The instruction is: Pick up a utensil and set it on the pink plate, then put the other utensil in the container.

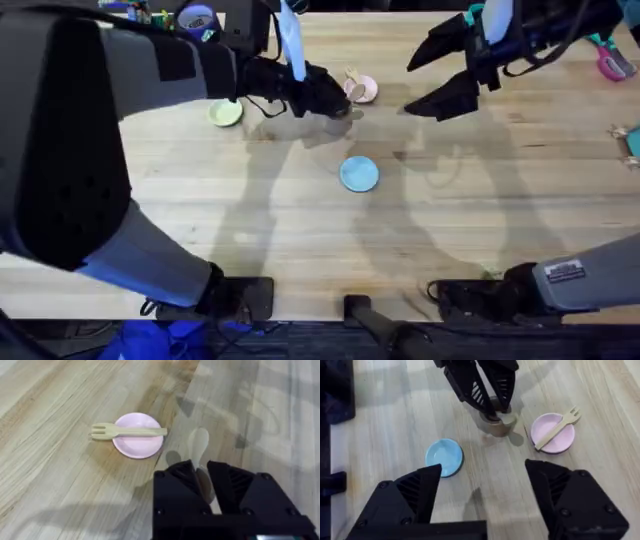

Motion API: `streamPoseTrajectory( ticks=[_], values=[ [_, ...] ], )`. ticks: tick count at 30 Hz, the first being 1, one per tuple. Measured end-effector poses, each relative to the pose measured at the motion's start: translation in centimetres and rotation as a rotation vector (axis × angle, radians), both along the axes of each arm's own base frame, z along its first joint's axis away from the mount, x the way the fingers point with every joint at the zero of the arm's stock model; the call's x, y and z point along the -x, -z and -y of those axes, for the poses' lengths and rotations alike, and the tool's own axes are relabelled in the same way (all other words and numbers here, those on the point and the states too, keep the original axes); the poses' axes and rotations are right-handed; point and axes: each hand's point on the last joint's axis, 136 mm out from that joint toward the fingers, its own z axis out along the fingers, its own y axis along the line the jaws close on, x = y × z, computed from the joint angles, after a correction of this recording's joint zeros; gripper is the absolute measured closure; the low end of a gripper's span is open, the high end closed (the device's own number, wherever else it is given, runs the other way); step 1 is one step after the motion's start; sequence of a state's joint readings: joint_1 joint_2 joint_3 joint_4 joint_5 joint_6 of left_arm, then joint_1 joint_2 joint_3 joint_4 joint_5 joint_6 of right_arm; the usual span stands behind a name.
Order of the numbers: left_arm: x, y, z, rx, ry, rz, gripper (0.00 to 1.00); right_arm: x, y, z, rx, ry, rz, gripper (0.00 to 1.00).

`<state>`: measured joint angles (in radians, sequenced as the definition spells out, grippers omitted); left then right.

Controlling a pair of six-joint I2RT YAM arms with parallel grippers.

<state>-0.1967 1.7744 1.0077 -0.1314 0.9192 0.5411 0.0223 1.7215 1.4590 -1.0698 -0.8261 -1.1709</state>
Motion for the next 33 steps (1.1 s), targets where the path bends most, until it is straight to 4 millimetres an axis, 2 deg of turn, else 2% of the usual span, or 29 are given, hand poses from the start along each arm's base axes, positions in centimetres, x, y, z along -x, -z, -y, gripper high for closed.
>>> streamPoseTrajectory(
  ticks=[5, 7, 8, 10, 11, 12, 14, 24, 30, 33],
  values=[
    [0.0, 0.0, 0.0, 0.000, 0.000, 0.000, 0.749, 0.0, 0.0, 0.0, 0.000, 0.000, 0.000, 0.005],
    [0.0, 0.0, 0.0, 0.000, 0.000, 0.001, 0.678, 0.0, 0.0, 0.0, 0.000, 0.000, 0.000, 0.004],
    [-0.1, 0.0, 0.0, 0.001, 0.000, 0.005, 0.567, 0.0, 0.0, 0.0, 0.000, 0.000, 0.000, 0.005],
    [-0.2, -0.2, 0.0, 0.004, 0.000, 0.017, 0.231, 0.0, 0.0, 0.0, 0.000, 0.000, 0.000, 0.005],
    [-0.3, -0.3, 0.1, 0.005, -0.001, 0.023, 0.100, 0.0, 0.0, 0.0, 0.000, 0.000, 0.000, 0.005],
    [-0.4, -0.4, 0.1, 0.008, -0.001, 0.029, 0.035, 0.0, 0.0, 0.0, 0.000, 0.000, 0.000, 0.004],
    [-0.6, -0.6, 0.1, 0.011, -0.001, 0.043, 0.009, 0.0, 0.0, 0.0, 0.000, 0.000, 0.000, 0.005],
    [-1.3, -1.1, 0.0, 0.028, -0.023, 0.059, 0.009, 0.0, 0.0, 0.0, 0.000, 0.000, 0.000, 0.004],
    [-2.7, -1.1, -1.4, 0.023, -0.129, 0.007, 0.009, 0.0, 0.0, 0.0, 0.000, 0.000, 0.000, 0.004],
    [-3.2, -2.0, -2.3, 0.015, -0.180, 0.017, 0.009, 0.0, 0.0, 0.0, 0.000, 0.000, 0.000, 0.004]
  ],
)
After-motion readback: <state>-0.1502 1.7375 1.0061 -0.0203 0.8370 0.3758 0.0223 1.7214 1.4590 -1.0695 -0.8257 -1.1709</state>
